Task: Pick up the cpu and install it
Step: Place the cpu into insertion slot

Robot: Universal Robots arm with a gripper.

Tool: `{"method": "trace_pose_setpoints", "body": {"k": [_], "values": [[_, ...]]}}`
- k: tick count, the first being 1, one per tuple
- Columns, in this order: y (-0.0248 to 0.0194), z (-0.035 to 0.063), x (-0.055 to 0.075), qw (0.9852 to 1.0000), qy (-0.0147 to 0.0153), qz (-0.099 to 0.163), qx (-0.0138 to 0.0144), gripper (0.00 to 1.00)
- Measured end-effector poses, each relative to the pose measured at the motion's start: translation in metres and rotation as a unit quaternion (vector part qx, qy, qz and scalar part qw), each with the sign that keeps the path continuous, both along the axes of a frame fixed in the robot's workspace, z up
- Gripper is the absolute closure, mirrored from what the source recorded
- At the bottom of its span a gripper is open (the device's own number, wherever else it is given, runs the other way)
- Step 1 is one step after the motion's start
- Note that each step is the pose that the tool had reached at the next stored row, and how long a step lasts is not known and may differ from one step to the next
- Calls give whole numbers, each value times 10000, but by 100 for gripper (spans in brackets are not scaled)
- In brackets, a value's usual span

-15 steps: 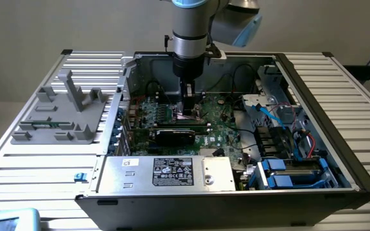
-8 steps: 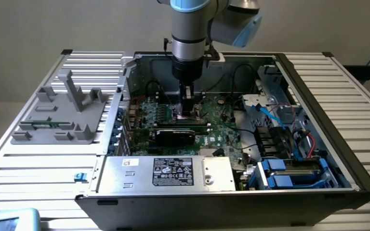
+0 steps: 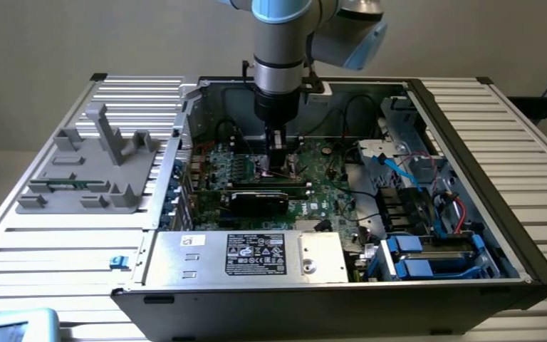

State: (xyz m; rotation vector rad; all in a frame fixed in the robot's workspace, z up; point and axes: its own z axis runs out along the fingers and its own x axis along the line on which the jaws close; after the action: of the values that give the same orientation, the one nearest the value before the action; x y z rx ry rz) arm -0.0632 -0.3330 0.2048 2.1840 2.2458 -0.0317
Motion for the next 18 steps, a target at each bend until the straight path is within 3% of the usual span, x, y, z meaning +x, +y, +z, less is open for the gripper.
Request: {"method": "trace_pose_setpoints", "body": {"k": [7,12,18], "values": [[3,-6,0,10000,5,-27,-19,44],[13,-5,-1,10000,3,-32,-52,44],[13,-17,-1,10000,-2,-57,-60,44]]}}
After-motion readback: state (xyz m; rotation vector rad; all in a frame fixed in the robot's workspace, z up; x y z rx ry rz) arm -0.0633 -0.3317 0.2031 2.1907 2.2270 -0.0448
